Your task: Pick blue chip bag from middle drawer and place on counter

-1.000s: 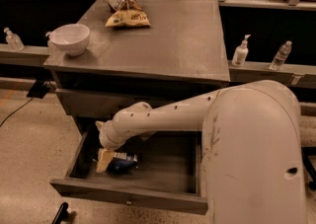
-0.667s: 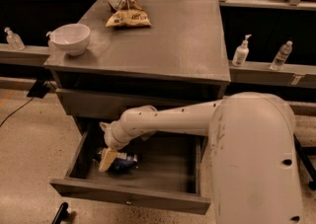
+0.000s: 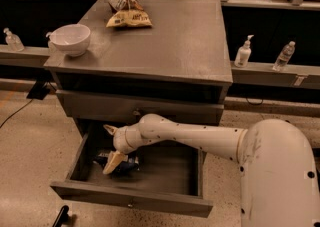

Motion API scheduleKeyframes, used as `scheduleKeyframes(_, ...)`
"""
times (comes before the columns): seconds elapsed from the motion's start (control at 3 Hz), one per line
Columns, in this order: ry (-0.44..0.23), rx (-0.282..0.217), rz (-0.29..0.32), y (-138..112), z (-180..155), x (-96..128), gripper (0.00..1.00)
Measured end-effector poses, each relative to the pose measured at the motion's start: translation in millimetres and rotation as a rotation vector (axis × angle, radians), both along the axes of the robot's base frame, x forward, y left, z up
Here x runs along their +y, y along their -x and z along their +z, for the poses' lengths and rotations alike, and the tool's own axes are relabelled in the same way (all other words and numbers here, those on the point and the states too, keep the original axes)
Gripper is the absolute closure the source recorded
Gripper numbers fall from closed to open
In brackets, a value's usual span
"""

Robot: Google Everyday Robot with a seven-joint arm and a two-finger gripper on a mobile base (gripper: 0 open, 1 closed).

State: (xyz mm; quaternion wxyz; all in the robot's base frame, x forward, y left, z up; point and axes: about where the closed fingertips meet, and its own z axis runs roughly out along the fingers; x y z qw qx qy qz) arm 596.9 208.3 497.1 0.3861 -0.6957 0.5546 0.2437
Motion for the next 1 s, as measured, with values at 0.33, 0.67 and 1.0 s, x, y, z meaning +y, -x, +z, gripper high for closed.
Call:
scheduleKeyframes(0.33,-0.016,-0.050,0.020,1.9,-0.6,2.3,0.00)
scheduleKeyframes(0.67,-0.015,-0.056,0.021,1.8,-0.6,2.7,0.00)
scheduleKeyframes(1.0,-0.009,-0.001,-0.015,7.6,-24.0,5.4,0.00)
